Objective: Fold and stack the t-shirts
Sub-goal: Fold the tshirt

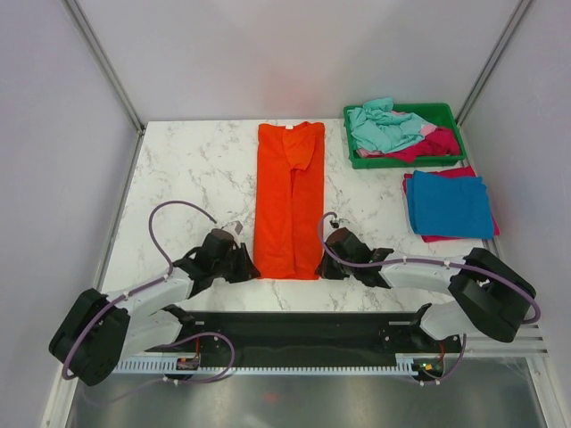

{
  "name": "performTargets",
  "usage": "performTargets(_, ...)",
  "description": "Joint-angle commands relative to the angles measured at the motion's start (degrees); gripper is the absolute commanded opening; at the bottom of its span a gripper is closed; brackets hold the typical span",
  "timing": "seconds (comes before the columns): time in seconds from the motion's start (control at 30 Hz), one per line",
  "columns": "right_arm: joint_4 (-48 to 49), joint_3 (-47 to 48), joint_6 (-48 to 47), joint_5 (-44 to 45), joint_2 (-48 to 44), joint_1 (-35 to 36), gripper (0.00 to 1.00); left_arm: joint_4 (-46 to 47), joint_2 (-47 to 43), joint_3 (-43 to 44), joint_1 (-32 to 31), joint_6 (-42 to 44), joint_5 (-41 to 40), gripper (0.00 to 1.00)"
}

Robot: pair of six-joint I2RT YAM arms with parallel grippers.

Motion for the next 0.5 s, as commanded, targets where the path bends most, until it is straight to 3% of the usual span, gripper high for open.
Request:
performTargets(0.0, -2.0, -1.6, -1.4, 0.5, 0.6, 0.2, 0.0, 3.5, 1.7, -0.6, -0.4, -0.9, 0.0, 0.03)
performTargets(0.17, -3.9, -4.7, -0.3, -0.5, -5.6, 0.2, 0.0, 0.0, -2.2, 0.3, -2.6, -3.1, 1.7, 0.02)
performTargets(0.3, -9.5, -6.4, 2.2, -0.8, -15.4, 0.3, 0.0, -8.7, -10.4, 1.8, -10.2, -7.3, -3.5, 0.02)
performTargets(0.47, -14.2, -4.3, 3.2, -1.8, -23.2, 0.4, 0.0, -15.9, -17.7, 5.9, -11.5, -10.4, -3.8, 0.02)
